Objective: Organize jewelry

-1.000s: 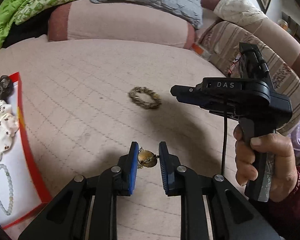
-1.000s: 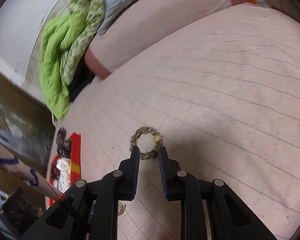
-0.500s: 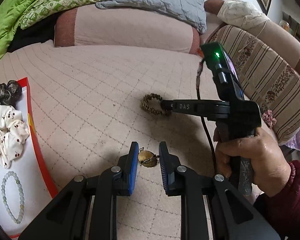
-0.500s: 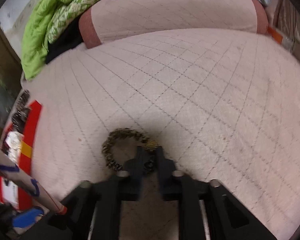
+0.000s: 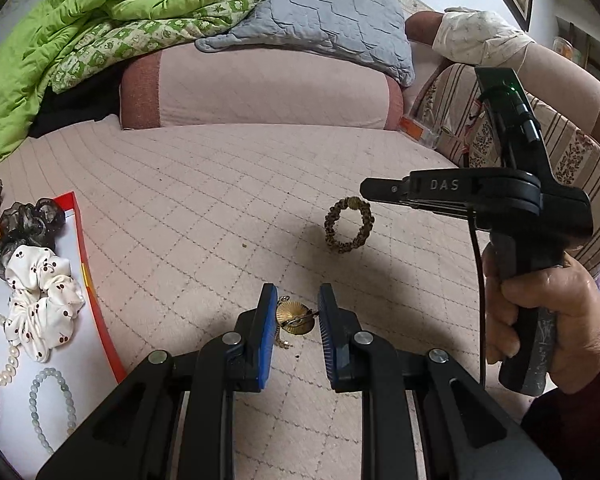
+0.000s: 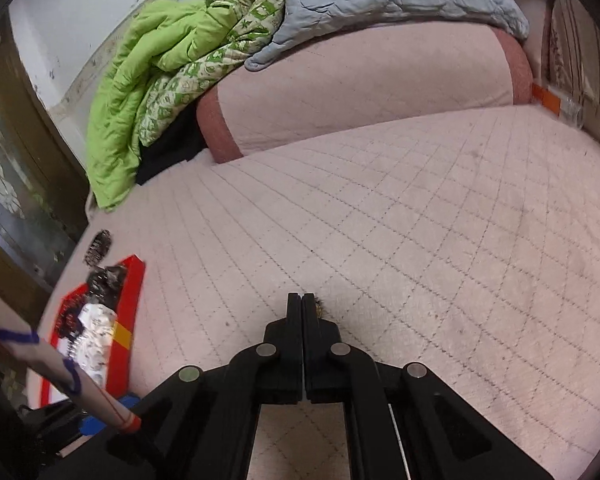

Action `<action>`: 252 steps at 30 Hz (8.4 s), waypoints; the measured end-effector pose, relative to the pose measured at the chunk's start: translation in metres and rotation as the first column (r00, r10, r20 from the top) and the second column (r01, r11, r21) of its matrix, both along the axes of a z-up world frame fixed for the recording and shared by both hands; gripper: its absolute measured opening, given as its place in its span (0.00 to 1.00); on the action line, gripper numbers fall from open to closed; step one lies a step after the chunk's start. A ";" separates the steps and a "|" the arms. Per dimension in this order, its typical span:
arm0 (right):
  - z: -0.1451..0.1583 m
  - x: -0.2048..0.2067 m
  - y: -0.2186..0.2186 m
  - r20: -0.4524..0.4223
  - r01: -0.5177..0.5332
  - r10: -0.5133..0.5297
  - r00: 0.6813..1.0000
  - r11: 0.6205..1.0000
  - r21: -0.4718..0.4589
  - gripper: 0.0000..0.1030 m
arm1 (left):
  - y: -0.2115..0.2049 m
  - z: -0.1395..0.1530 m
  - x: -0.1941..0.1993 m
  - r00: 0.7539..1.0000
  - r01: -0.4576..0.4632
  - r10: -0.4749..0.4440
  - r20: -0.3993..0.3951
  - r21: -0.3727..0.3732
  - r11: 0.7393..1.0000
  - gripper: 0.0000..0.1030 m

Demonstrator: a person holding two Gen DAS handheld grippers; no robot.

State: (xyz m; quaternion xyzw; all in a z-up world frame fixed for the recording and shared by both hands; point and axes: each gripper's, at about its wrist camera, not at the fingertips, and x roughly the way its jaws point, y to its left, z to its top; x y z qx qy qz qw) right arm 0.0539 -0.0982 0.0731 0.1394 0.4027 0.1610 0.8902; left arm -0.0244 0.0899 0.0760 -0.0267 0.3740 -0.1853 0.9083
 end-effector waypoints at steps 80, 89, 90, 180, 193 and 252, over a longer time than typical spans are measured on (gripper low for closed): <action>0.067 -0.128 0.088 0.150 -0.068 0.087 0.985 0.989 -0.129 0.07 | 0.088 0.047 -0.068 0.963 -0.232 0.230 0.142 -0.005 0.973 0.19; 0.069 -0.138 0.179 0.115 -0.255 0.269 0.956 0.959 -0.122 0.07 | 0.188 0.034 -0.107 0.912 -0.401 0.404 0.070 -0.050 0.915 0.19; 0.066 -0.138 0.188 0.104 -0.276 0.289 0.952 0.954 -0.117 0.07 | 0.197 0.030 -0.110 0.907 -0.416 0.418 0.052 -0.054 0.908 0.19; 0.071 -0.289 0.200 0.249 -0.254 0.352 0.902 0.901 -0.352 0.90 | 0.197 0.039 -0.264 0.613 -0.790 0.756 0.229 0.196 0.581 1.00; 0.061 -0.281 0.202 0.215 -0.254 0.342 0.915 0.901 -0.352 0.90 | 0.202 0.037 -0.263 0.609 -0.793 0.764 0.214 0.171 0.584 1.00; 0.056 -0.281 0.199 0.202 -0.262 0.344 0.917 0.901 -0.346 0.90 | 0.200 0.033 -0.261 0.624 -0.781 0.752 0.211 0.181 0.598 1.00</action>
